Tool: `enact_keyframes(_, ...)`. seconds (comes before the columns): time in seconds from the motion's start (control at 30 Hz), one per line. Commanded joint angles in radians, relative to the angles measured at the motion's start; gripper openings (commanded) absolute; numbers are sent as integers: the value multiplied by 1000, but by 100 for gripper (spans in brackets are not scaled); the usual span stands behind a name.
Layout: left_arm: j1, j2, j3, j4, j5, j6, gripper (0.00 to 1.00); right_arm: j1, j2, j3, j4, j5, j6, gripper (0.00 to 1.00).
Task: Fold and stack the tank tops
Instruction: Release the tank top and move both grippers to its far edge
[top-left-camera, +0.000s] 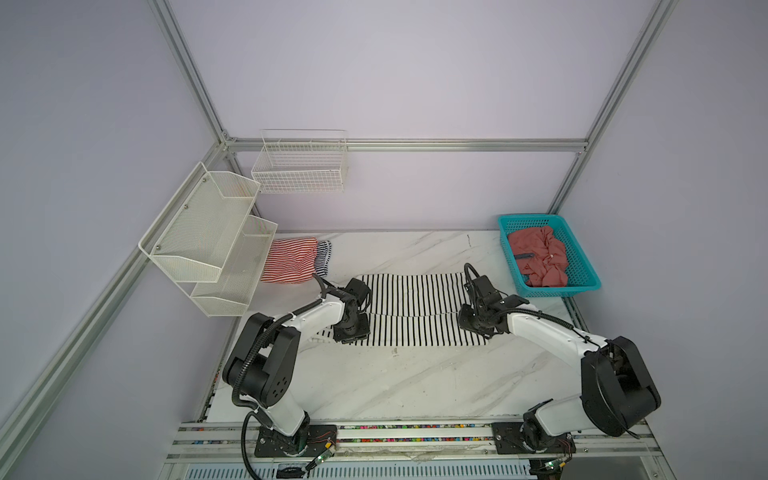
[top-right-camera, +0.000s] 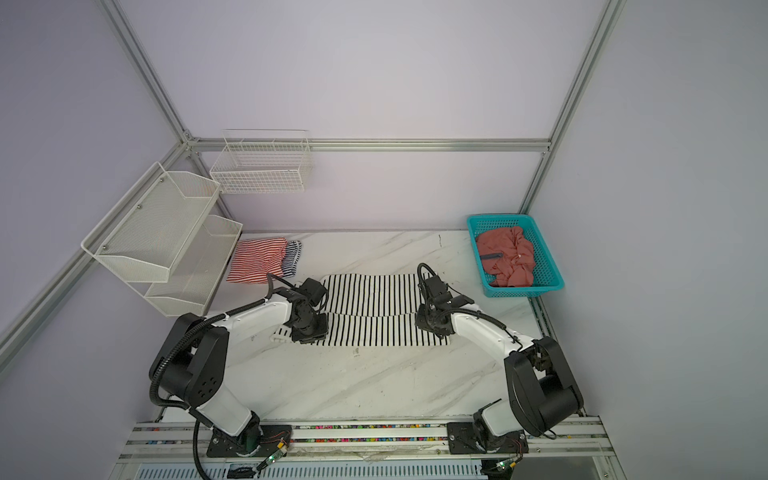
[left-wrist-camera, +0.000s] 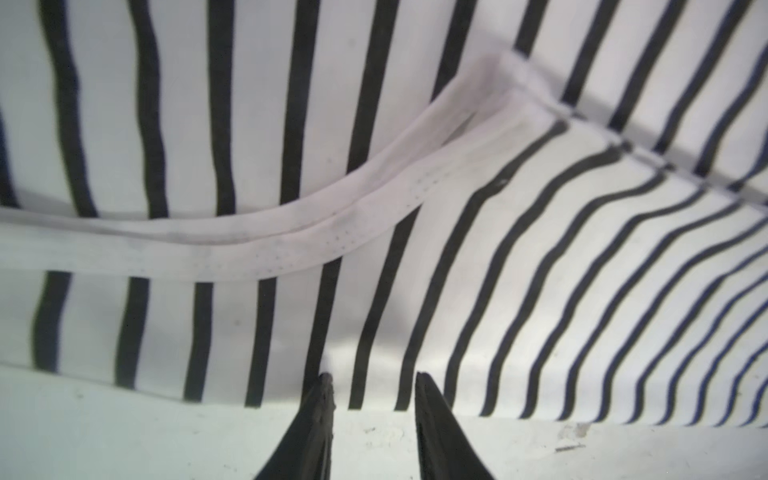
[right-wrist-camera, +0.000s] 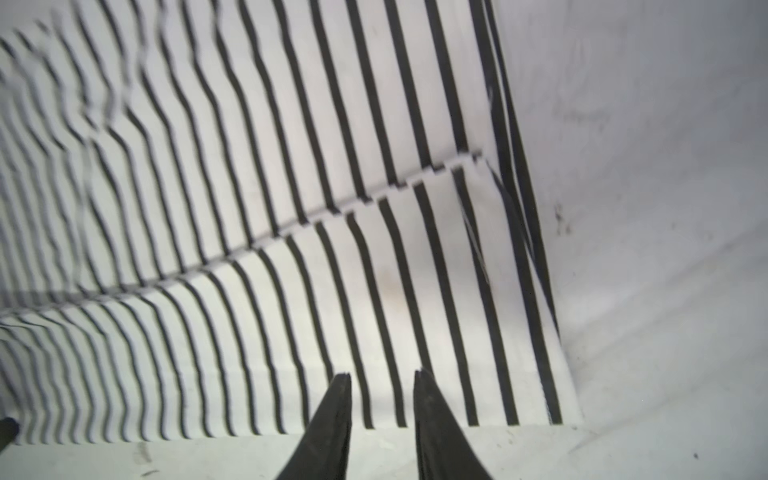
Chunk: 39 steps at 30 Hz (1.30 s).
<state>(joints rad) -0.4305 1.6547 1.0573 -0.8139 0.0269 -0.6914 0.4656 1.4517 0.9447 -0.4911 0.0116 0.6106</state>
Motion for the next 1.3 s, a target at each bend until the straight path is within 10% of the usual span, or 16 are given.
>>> enact_keyframes(0.0,-2,4,278,-53,-39,60,36,-19,45,139,-24,54,-74,31)
enact_keyframes(0.5,119,508,1041,-227,-148,246,38,-257,576,691,-40,-65,-307,41)
enact_keyframes(1.27,182,743,1211,-212,-51,285,38,-317,803,816,-57,-108,-333,45)
